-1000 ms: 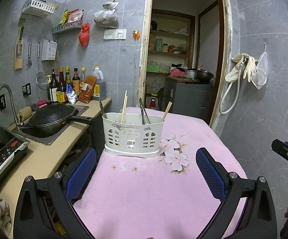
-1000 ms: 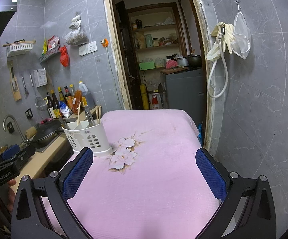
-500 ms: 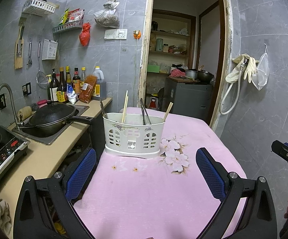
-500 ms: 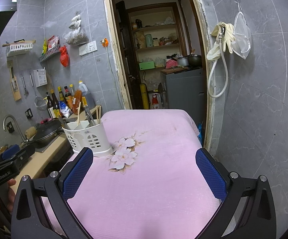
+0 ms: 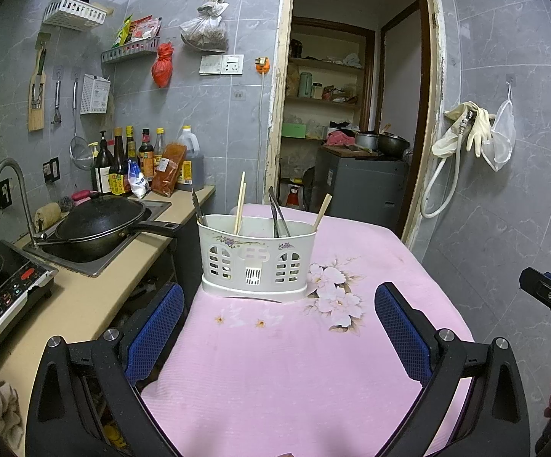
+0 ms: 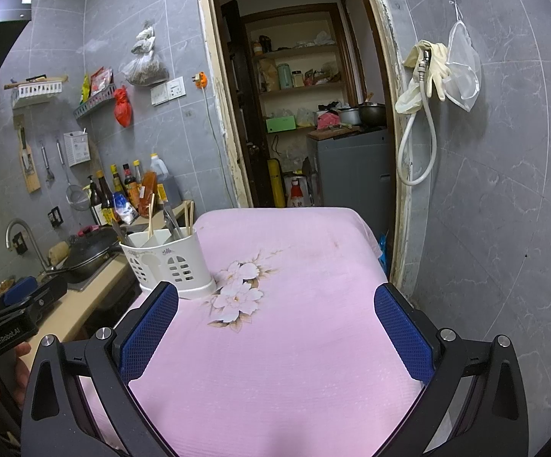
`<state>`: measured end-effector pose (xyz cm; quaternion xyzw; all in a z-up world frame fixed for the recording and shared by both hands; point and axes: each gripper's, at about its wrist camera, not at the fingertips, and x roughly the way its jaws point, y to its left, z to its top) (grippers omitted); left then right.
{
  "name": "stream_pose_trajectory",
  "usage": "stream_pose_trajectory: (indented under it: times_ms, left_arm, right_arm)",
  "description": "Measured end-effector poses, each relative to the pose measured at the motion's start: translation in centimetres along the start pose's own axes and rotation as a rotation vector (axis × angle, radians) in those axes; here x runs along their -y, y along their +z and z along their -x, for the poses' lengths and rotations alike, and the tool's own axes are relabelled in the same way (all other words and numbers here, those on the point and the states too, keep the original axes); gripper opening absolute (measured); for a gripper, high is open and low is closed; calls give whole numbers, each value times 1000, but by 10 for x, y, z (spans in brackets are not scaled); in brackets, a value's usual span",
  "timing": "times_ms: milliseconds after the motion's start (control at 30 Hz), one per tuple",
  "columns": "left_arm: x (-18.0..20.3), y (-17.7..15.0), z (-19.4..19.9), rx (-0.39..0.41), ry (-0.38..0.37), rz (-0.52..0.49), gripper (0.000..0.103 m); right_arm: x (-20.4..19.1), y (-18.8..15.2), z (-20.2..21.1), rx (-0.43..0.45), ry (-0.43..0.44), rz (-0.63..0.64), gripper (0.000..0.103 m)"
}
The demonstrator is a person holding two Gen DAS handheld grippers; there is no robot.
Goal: Organize utensils
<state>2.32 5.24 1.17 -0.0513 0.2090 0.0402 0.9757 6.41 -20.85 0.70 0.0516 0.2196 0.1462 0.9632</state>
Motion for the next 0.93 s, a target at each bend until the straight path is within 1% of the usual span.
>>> stream_pose_trajectory:
  times_ms: [133, 500, 933]
  left_arm:
    - [-1, 0, 0, 0, -3, 7, 98]
    - [5, -5, 0, 17, 45, -23, 98]
    - [7, -7, -1, 11, 42, -25, 98]
  right_arm:
    - [0, 0, 0, 0, -1, 0, 103]
    - [0, -5, 0, -4, -2, 1, 103]
    - [0, -6, 0, -7, -2, 0, 103]
